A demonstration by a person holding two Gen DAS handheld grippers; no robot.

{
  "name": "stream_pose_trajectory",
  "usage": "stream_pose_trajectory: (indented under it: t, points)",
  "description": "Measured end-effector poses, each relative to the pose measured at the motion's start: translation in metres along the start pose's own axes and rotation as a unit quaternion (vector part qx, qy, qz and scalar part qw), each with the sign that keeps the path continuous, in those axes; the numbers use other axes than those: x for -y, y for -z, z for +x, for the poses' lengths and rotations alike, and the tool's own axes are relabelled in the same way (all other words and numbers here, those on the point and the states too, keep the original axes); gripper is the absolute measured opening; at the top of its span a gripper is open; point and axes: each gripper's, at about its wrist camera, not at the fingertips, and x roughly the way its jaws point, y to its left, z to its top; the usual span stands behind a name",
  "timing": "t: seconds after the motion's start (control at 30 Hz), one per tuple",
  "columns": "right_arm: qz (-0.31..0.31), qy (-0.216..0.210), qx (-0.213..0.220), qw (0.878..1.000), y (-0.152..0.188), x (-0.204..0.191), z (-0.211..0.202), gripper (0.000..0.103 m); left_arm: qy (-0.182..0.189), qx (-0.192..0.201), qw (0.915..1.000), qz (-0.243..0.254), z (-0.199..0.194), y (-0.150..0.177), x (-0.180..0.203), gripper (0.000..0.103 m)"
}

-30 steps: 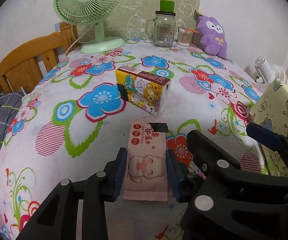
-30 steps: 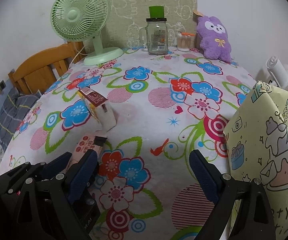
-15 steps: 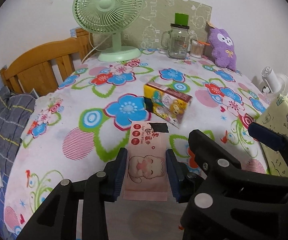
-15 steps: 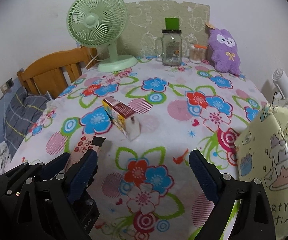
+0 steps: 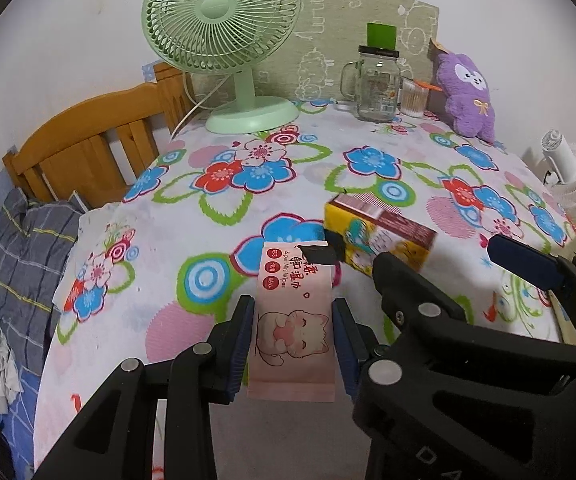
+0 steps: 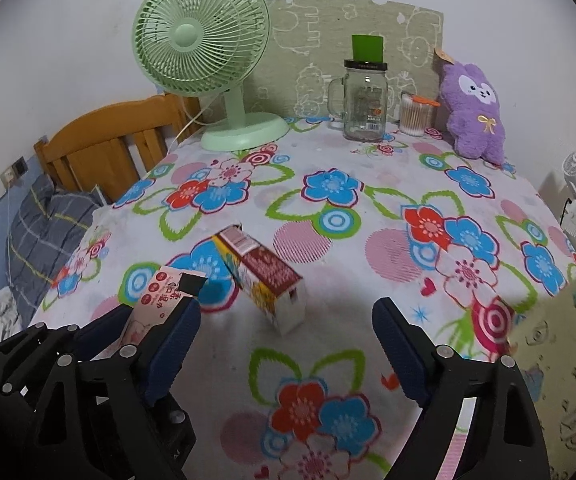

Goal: Organize soft objects
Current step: 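Hold the pink tissue pack in the left tool while the right tool grasps the printed snack box, then carry the pink tissue pack and printed snack box over the yellow box with both tools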

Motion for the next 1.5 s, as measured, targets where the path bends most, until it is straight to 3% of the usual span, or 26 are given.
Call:
stream_pose_trajectory:
  t: [0.17,0.33,0.5,0.7,1.5]
  points:
    - [-0.002,-0.003,-0.007,1.0,-0.008,0.0,0.013,0.085,0.003,-0.01,0.9999,-0.003,0.012,-0.006,-0.004,0.039]
    - [-0.009,-0.012,-0.017,1.0,-0.011,-0.002,0.026,0.075,0.003,-0.021,0.9997,-0.01,0.024,-0.008,-0.007,0.039]
    - [-0.01,-0.03,-0.04,0.999,-0.009,-0.003,0.036,0.042,0.002,-0.032,0.9994,-0.012,0.034,-0.006,-0.008,0.039]
    - [-0.013,-0.034,-0.041,0.998,-0.006,-0.003,0.036,0.027,0.001,-0.032,0.9995,-0.008,0.035,-0.005,-0.006,0.039]
    - [-0.003,-0.017,-0.014,1.0,0.013,0.013,-0.024,0.023,0.022,-0.001,0.9997,-0.005,-0.015,0.011,0.021,0.039]
